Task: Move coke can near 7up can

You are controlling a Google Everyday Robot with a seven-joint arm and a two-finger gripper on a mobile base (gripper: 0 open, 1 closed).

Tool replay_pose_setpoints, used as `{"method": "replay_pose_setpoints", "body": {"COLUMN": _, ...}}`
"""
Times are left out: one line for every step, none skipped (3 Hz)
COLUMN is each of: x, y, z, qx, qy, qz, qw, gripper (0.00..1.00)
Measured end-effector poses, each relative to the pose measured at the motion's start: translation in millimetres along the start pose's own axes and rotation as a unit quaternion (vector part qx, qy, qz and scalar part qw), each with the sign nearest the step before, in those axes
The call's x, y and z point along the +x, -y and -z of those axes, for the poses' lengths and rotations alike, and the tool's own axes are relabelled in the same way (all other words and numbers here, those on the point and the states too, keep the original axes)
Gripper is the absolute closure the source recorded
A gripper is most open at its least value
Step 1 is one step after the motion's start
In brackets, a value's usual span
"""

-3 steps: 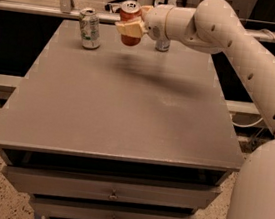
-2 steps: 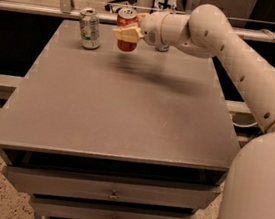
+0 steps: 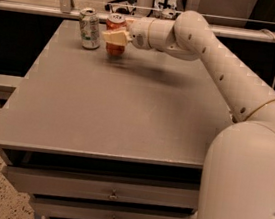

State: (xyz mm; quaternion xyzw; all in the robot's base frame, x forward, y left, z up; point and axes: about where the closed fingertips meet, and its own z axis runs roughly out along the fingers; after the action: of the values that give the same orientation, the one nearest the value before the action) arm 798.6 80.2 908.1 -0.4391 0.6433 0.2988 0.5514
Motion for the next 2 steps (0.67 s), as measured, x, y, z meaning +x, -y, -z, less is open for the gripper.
{"method": "replay_pose_setpoints", "body": {"x": 0.2, "y": 2.6, "z": -15.9, "qx": -0.001, "qy": 0.0, "qz": 0.001, "qw": 1.0, "gripper": 0.85}}
{"method": "replay_pose_setpoints", "body": {"x": 1.0, "y": 7.8, "z": -21.8, "qx": 0.011, "qy": 0.0, "qz": 0.007, "qw": 0.9999, "gripper": 0.62}}
